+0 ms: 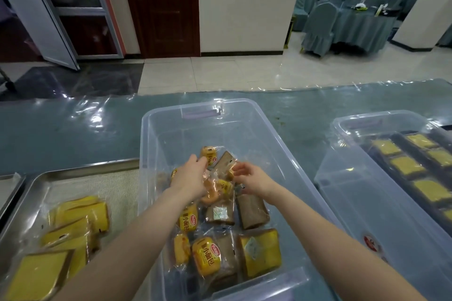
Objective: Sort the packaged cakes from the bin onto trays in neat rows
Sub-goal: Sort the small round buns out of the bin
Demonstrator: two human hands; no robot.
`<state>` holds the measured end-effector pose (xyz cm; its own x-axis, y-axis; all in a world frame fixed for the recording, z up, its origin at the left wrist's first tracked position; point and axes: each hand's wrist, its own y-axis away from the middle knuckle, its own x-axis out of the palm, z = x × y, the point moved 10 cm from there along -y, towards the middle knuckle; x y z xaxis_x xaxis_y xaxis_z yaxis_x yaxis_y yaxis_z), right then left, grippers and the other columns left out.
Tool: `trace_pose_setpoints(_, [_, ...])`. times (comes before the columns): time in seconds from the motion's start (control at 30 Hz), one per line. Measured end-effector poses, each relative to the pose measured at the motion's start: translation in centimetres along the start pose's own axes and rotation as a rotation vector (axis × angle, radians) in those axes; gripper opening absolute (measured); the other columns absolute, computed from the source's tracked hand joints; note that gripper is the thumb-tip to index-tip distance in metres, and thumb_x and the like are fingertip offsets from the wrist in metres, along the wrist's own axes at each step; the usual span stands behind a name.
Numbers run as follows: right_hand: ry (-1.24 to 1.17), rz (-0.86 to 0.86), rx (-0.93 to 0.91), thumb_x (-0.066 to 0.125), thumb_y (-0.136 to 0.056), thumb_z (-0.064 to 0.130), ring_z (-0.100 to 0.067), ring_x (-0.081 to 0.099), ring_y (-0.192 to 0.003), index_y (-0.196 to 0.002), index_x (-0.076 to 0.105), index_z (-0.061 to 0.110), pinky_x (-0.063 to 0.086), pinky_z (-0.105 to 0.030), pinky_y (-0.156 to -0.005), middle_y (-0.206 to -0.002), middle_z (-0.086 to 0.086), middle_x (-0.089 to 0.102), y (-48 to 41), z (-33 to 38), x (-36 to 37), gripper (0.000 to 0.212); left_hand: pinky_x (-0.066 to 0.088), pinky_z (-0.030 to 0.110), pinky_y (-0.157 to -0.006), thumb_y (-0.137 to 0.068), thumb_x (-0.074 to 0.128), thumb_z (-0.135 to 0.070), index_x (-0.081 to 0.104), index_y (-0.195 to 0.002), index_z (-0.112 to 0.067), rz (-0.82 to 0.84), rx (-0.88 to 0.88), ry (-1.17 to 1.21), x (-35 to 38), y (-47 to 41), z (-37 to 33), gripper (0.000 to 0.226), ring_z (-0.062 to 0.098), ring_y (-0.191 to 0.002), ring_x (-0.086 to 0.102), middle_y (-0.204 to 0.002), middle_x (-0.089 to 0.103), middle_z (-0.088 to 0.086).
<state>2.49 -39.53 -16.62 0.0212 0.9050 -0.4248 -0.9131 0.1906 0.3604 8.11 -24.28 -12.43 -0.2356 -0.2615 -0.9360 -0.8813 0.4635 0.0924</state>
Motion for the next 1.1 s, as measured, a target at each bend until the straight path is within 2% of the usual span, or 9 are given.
trace_pose_setpoints(0.13, [0.614,-0.002,-0.136,0.063,-0.088,0.030,-0.024,0.052,-0.122,-0.133,0.048,0.022,0.043,-0.039,-0.104,-0.139,-0.004,0.049,-2.8,-0.2,2.3,0.049,0.047,0.028,-0.060,-0.074,0.079,-0.018,0.041,-0.112,-0.024,-0.020,-0.003,-0.088,0.3,-0.4,0.6,0.053,0.020,-0.079,0.055,-0.108,0.041,0.001])
trace_pose_setpoints(0.3, [0.829,0.126,-0.136,0.064,-0.087,0.042,-0.030,0.042,-0.132,-0.151,0.020,0.027,0.037,-0.043,-0.108,-0.150,-0.010,0.036,-5.1,-1.9,6.1,0.079,0.051,0.031,-0.062,-0.071,0.083,-0.022,0.036,-0.115,-0.022,-0.026,-0.061,-0.097,0.3,-1.5,1.8,0.064,0.022,-0.077,0.058,-0.109,0.038,0.002])
trace_pose_setpoints(0.4, [0.868,0.090,-0.169,0.065,-0.084,0.047,-0.026,0.043,-0.130,-0.145,0.032,0.028,0.040,-0.043,-0.106,-0.146,-0.004,0.042,-6.1,-1.7,6.5,0.072,0.052,0.030,-0.067,-0.070,0.083,-0.033,0.033,-0.115,-0.021,-0.013,-0.128,0.009,0.2,-1.8,2.4,0.068,0.023,-0.085,0.058,-0.112,0.033,0.004])
trace_pose_setpoints(0.53, [0.689,0.031,-0.265,0.074,-0.078,0.038,-0.019,0.044,-0.124,-0.129,0.051,0.027,0.043,-0.038,-0.104,-0.138,0.002,0.045,-6.1,-0.3,5.9,0.057,0.044,0.028,-0.067,-0.075,0.074,-0.024,0.030,-0.114,-0.022,0.003,-0.210,0.180,-0.1,-1.7,2.8,0.059,0.022,-0.092,0.050,-0.115,0.028,0.004])
trace_pose_setpoints(0.67, [0.430,0.047,-0.203,0.074,-0.082,0.025,-0.014,0.058,-0.101,-0.106,0.057,0.023,0.054,-0.030,-0.086,-0.107,0.006,0.060,-5.8,0.3,4.9,0.029,0.050,0.025,-0.066,-0.081,0.068,-0.003,0.032,-0.126,-0.021,-0.092,-0.235,0.288,-1.2,-1.7,3.5,0.061,0.018,-0.086,0.056,-0.125,0.038,0.008])
trace_pose_setpoints(0.77, [0.282,-0.016,-0.148,0.071,-0.086,0.023,-0.015,0.061,-0.091,-0.107,0.058,0.020,0.055,-0.026,-0.072,-0.098,0.004,0.061,-5.8,1.5,1.9,0.025,0.056,0.034,-0.080,-0.076,0.072,0.001,0.031,-0.139,-0.023,-0.155,-0.292,0.391,-1.7,-1.7,4.5,0.080,0.023,-0.101,0.059,-0.131,0.047,0.006])
trace_pose_setpoints(0.83, [0.100,-0.066,-0.094,0.071,-0.086,0.021,-0.015,0.059,-0.084,-0.110,0.057,0.018,0.048,-0.022,-0.061,-0.099,0.000,0.062,-5.2,2.1,-0.6,0.028,0.054,0.038,-0.088,-0.075,0.075,-0.002,0.047,-0.130,-0.023,-0.226,-0.305,0.350,-2.6,-1.5,4.9,0.065,0.022,-0.105,0.056,-0.123,0.053,0.002])
trace_pose_setpoints(0.9, [-0.117,-0.122,-0.065,0.072,-0.085,0.018,-0.017,0.062,-0.084,-0.115,0.058,0.015,0.051,-0.026,-0.063,-0.106,-0.006,0.063,-4.2,2.6,-2.7,0.033,0.050,0.038,-0.091,-0.076,0.076,-0.008,0.058,-0.113,-0.028,-0.309,-0.293,0.310,-3.7,-1.1,4.9,0.046,0.019,-0.107,0.049,-0.113,0.051,-0.003])
trace_pose_setpoints(1.1, [-0.611,-0.101,0.001,0.060,-0.094,0.019,-0.022,0.068,-0.086,-0.126,0.054,0.011,0.057,-0.035,-0.061,-0.105,-0.011,0.067,-2.4,3.7,-3.8,0.034,0.043,0.020,-0.076,-0.085,0.071,-0.014,0.053,-0.108,-0.038,-0.285,-0.167,0.528,-3.6,-1.1,3.2,0.038,0.015,-0.096,0.050,-0.110,0.034,-0.003])
